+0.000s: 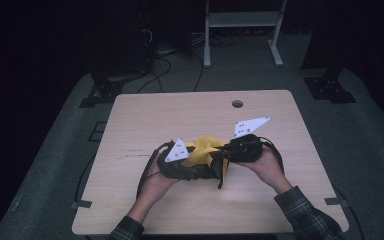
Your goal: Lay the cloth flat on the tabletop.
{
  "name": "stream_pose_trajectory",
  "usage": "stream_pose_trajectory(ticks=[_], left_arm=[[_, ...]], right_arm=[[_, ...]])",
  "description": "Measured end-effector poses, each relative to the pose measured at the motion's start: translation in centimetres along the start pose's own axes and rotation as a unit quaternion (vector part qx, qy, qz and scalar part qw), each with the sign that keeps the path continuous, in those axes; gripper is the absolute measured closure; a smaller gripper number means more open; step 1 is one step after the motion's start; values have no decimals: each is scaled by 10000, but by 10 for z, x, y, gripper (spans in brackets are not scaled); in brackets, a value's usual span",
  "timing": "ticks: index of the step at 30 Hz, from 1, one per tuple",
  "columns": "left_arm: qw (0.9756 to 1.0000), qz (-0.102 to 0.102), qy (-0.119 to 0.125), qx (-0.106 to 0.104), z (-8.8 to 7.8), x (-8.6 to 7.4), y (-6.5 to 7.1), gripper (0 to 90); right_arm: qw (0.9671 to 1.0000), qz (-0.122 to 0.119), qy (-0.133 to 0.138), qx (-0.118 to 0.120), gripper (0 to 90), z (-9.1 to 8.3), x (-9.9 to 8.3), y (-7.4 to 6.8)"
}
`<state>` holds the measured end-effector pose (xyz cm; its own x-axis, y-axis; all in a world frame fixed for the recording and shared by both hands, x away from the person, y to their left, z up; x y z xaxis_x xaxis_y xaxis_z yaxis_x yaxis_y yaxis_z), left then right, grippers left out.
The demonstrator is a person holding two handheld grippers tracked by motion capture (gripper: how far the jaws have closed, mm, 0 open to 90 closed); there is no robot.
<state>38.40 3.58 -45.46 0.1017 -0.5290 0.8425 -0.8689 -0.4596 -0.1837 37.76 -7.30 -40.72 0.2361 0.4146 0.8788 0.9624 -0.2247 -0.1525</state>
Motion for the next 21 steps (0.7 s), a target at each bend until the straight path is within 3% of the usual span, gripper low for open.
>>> stream_pose_trajectory(ticks=[2,4,6,11,14,15,16,17,19,20,21], left_arm=[[10000,2,-26,-94,2,2,0,591],[9999,-37,-87,-70,3,2,-2,735],[9998,-158,-110,-103,3,2,-4,821],[9990,-426,-102,47,-6,-4,-20,838],[9983,-551,-104,132,-11,-8,-28,838],[9972,-730,-51,168,-16,-13,-36,838],[9972,-730,-51,168,-16,-13,-36,838],[9961,-857,-45,210,-21,-18,-44,838],[9955,-910,-40,250,-23,-21,-47,838],[9948,-974,-75,292,-26,-26,-52,838],[9948,-974,-75,292,-26,-26,-52,837]], right_arm=[[10000,60,22,2,820,0,-2,2],[9999,108,21,-44,806,-1,-5,5],[9998,160,34,-102,769,-1,-7,9],[9991,335,60,-248,592,-4,-14,20],[9988,379,38,-297,569,-6,-17,23],[9983,390,8,-437,535,-7,-21,28],[9979,401,-25,-503,520,-8,-23,31],[9974,429,-76,-579,498,-8,-27,35],[9966,464,-143,-672,481,-9,-32,40],[9940,556,-323,-890,442,-8,-45,52],[9929,577,-400,-956,436,-8,-51,57]])
Point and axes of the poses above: each handheld gripper's, and its own axes: z roughly forward along the jaws, x roughly out of its top, y roughly to its right, the point moved 9 cm from there along z, roughly forward along the jaws, and after that the axes turned 2 degrees about x, right-handed, at the moved point
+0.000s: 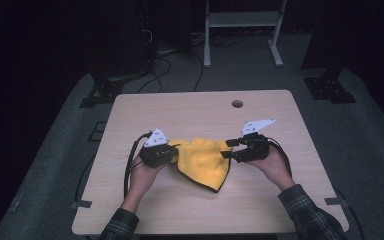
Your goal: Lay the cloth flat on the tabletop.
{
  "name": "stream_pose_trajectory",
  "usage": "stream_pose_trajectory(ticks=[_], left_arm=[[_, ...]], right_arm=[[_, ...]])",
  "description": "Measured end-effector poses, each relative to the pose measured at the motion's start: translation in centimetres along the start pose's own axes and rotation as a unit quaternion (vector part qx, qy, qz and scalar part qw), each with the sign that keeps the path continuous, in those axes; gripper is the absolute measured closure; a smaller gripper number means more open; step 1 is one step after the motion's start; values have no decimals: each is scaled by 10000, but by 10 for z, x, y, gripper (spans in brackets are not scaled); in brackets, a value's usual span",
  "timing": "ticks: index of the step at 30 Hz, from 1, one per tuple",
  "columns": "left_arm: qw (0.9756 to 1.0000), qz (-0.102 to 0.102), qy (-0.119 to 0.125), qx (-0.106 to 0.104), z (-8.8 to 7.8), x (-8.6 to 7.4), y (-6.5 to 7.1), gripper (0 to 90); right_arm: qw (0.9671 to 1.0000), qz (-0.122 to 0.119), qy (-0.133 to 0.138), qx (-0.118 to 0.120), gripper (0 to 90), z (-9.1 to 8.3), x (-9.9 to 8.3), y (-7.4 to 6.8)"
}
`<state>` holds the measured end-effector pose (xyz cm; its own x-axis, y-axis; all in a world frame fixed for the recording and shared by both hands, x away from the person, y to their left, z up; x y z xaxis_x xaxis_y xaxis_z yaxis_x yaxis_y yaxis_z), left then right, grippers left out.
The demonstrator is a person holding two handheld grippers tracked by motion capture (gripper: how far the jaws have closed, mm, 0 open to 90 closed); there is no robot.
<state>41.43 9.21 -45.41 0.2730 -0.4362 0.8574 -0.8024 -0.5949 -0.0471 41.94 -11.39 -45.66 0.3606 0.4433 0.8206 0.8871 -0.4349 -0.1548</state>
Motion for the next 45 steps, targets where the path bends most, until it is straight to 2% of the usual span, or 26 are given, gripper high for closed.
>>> stream_pose_trajectory(ticks=[1,2,4,5,7,10,15,16,19,21,22,24,27,28,31,32,33,34,35,36,37,38,39,41,42,45], left_arm=[[10000,-26,-22,28,-1,-2,-3,837],[9999,-75,-51,114,-3,-7,-10,837],[9995,-141,-166,243,-4,-14,-20,830],[9995,-141,-166,243,-4,-14,-20,810],[9985,-157,-254,459,-8,-21,-30,694],[9973,-36,-306,661,-16,-23,-34,571],[9961,176,-393,776,-27,-21,-28,491],[9947,235,-473,877,-33,-21,-29,475],[9935,235,-665,895,-42,-31,-35,453],[9932,195,-710,899,-44,-36,-36,452],[9926,115,-809,900,-50,-46,-39,452],[9922,44,-853,905,-56,-53,-41,452],[9920,-39,-822,955,-65,-56,-44,452],[9924,-113,-743,970,-71,-56,-45,452],[9955,-320,-451,764,-78,-50,-38,452],[9970,-276,-395,604,-75,-47,-28,452],[9970,-276,-395,604,-75,-47,-28,450],[9985,-214,-346,379,-66,-43,-13,450],[9985,-214,-346,379,-66,-43,-13,450],[9992,-148,-323,162,-58,-40,-1,450],[9994,-112,-330,79,-54,-38,5,450],[9993,-53,-326,-157,-43,-34,21,460],[9993,-53,-326,-157,-43,-34,21,466],[9987,-6,-312,-411,-32,-30,38,468],[9978,65,-336,-574,-24,-27,49,469],[9951,235,-443,-854,-6,-26,73,469]], right_arm=[[10000,0,0,0,436,0,0,0],[9997,152,-157,-116,415,4,-14,13],[9991,278,-267,-178,408,8,-24,22],[9991,278,-267,-178,408,8,-24,22],[9983,383,-372,-214,397,11,-33,29],[9980,385,-440,-253,392,12,-37,33],[9980,363,-425,-284,384,7,-37,32],[9980,353,-422,-297,384,5,-38,31],[9980,343,-427,-315,384,1,-42,30],[9979,342,-435,-329,384,0,-44,29],[9980,318,-428,-339,383,-4,-46,29],[9979,322,-424,-357,383,-8,-47,28],[9979,327,-421,-377,382,-12,-49,28],[9979,324,-414,-389,382,-13,-49,28],[9979,327,-379,-418,383,-19,-52,28],[9978,345,-390,-418,382,-19,-53,28],[9978,345,-390,-418,382,-19,-53,28],[9977,341,-405,-429,382,-18,-53,29],[9977,341,-405,-429,382,-18,-53,29],[9977,324,-409,-430,382,-18,-53,29],[9977,308,-422,-430,382,-17,-54,28],[9977,314,-434,-421,381,-16,-54,27],[9977,314,-434,-421,381,-16,-54,27],[9976,322,-441,-421,382,-16,-54,27],[9976,327,-437,-418,381,-16,-54,27],[9977,310,-443,-414,382,-16,-54,27]])
Point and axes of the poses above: each handheld gripper's, and its own axes: z roughly forward along the jaws, x roughly out of its top, y roughly to its right, the point moved 9 cm from there along z, roughly forward along the jaws, and after that the axes turned 2 degrees about x, right-handed, at the moved point
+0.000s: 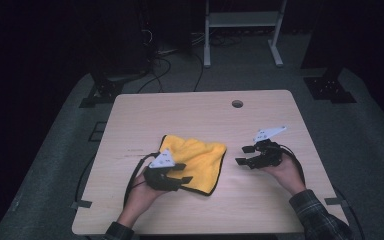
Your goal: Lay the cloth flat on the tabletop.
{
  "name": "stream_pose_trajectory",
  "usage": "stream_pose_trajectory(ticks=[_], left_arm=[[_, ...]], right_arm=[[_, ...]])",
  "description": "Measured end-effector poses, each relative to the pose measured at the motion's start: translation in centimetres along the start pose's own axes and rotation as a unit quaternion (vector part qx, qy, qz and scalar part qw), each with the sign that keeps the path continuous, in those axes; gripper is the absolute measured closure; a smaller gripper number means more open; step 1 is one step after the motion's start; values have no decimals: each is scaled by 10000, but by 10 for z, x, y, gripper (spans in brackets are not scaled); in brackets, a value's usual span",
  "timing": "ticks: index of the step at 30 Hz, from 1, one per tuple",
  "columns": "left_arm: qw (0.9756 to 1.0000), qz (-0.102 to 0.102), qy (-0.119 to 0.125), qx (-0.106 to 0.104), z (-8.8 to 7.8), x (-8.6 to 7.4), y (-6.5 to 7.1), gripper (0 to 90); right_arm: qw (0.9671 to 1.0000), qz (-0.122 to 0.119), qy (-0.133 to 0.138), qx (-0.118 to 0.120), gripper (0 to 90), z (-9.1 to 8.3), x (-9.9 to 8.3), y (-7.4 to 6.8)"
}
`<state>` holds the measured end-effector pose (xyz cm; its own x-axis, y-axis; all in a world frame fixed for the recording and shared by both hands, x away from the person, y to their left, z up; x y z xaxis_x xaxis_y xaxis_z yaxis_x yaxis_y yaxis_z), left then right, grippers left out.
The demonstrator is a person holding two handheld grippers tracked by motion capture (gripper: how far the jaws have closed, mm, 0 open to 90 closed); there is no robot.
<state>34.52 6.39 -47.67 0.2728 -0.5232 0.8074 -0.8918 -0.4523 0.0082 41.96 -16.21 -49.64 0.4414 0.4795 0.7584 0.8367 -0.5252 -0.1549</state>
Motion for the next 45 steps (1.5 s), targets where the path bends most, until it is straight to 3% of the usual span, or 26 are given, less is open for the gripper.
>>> stream_pose_trajectory(ticks=[4,5,6,7,11,16,18,22,25,30,31,35,37,38,39,40,41,42,45], left_arm=[[9996,188,-121,-182,17,0,16,468],[9989,293,-191,-297,28,0,26,469],[9989,293,-191,-297,28,0,26,470],[9980,402,-289,-402,38,-1,35,485],[9958,566,-517,-504,54,-7,45,491],[9944,619,-723,-455,63,-14,44,491],[9917,741,-997,-342,69,-24,42,491],[9926,690,-952,-316,69,-23,41,516],[9928,662,-970,-240,69,-23,39,561],[9924,647,-1037,-102,70,-21,33,774],[9928,570,-1054,-83,70,-20,31,801],[9925,588,-1076,-31,70,-20,31,834],[9949,482,-871,-149,63,-11,32,842],[9949,482,-871,-149,63,-11,32,842],[9959,453,-764,-166,59,-5,31,842],[9978,414,-502,-137,48,9,27,843],[9978,414,-502,-137,48,9,27,842],[9991,358,-226,-9,37,24,19,843],[9997,174,122,156,22,42,1,843]], right_arm=[[10000,-21,-1,-5,382,0,0,1],[10000,-10,-6,-2,382,0,0,0],[10000,-15,-9,3,382,1,0,0],[10000,-25,-17,7,382,1,-1,0],[10000,-9,-29,0,382,1,-1,0],[10000,-7,-23,3,382,1,-1,0],[10000,-21,-25,1,383,1,-1,1],[10000,-24,-45,2,383,2,-1,0],[10000,-31,-42,8,383,3,-1,0],[10000,-50,-50,10,385,3,-1,0],[10000,-50,-59,14,385,4,-1,-1],[10000,-46,-67,18,385,4,-2,-1],[10000,-40,-49,16,386,3,-1,-1],[10000,-41,-37,15,386,3,-1,0],[10000,-41,-37,15,386,3,-1,0],[10000,-15,-25,10,385,2,-1,0],[10000,-15,-25,10,385,2,-1,0],[10000,-6,-23,18,385,2,-1,1],[10000,-17,-35,35,385,4,-1,-1]])
Point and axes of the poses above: each handheld gripper's, and its own axes: z roughly forward along the jaws, x roughly out of its top, y roughly to its right, the point moved 9 cm from there along z, roughly forward along the jaws, and after that the axes turned 2 degrees about x, right-handed, at the moved point
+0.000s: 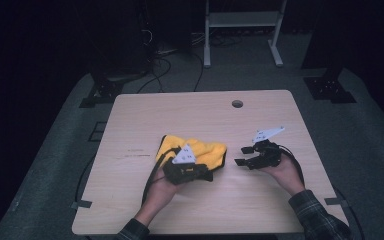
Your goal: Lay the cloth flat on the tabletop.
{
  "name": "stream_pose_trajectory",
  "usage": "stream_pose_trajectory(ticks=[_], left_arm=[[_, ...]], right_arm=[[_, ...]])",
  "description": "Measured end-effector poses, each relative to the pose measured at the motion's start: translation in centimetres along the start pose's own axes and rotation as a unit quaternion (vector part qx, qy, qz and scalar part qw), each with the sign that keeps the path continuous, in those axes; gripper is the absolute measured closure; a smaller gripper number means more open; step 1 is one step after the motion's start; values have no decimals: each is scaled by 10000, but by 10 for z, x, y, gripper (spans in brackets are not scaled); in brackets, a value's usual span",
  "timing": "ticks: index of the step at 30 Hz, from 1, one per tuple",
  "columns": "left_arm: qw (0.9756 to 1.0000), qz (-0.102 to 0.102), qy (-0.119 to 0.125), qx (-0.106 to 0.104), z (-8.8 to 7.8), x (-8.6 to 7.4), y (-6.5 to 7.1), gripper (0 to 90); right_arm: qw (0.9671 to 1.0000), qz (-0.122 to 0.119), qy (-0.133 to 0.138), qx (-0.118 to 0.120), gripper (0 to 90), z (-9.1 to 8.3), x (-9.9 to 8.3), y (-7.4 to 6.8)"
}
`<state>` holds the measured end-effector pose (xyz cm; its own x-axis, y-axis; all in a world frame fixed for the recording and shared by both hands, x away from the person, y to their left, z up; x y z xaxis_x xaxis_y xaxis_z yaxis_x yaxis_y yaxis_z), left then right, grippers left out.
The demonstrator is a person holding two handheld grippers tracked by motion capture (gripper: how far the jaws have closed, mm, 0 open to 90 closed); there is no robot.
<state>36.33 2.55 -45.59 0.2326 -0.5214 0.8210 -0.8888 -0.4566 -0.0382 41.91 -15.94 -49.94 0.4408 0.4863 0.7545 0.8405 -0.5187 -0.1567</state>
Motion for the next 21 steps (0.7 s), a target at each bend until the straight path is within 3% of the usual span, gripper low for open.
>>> stream_pose_trajectory(ticks=[1,2,3,6,9,10,14,15,16,17,19,21], left_arm=[[10000,0,0,0,0,0,0,842],[9998,-89,153,131,-7,7,-13,842],[9998,-89,153,131,-7,7,-13,842],[9980,-278,386,411,-19,14,-39,842],[9967,-404,479,515,-24,15,-49,842],[9955,-491,569,585,-28,17,-56,842],[9934,-573,685,716,-37,19,-68,842],[9934,-573,685,716,-37,19,-68,842],[9927,-586,736,758,-41,20,-71,842],[9923,-606,762,771,-42,21,-72,842],[9919,-610,786,792,-45,21,-73,842],[9913,-610,827,817,-49,21,-74,842]], right_arm=[[10000,0,0,0,385,0,0,0],[10000,-34,-16,36,385,3,0,-3],[10000,-25,-17,54,386,4,1,-5],[9998,-68,-59,175,389,10,2,-13],[9995,-127,-99,279,389,16,3,-21],[9987,-148,-125,464,391,24,4,-32],[9967,-316,-280,699,393,43,7,-54],[9967,-316,-280,699,393,43,7,-54],[9954,-437,-390,759,393,55,7,-66],[9950,-496,-408,762,397,59,8,-69],[9940,-572,-478,794,421,68,9,-75],[9936,-676,-563,709,570,74,8,-77]])
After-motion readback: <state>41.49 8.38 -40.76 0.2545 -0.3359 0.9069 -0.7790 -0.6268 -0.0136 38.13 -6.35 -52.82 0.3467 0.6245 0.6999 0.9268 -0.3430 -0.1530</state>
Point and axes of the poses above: each handheld gripper's, and its own axes: z roughly forward along the jaws, x roughly out of its top, y roughly to its right, the point moved 9 cm from there along z, roughly forward along the jaws, and after that the axes turned 2 degrees about x, right-handed, at the moved point
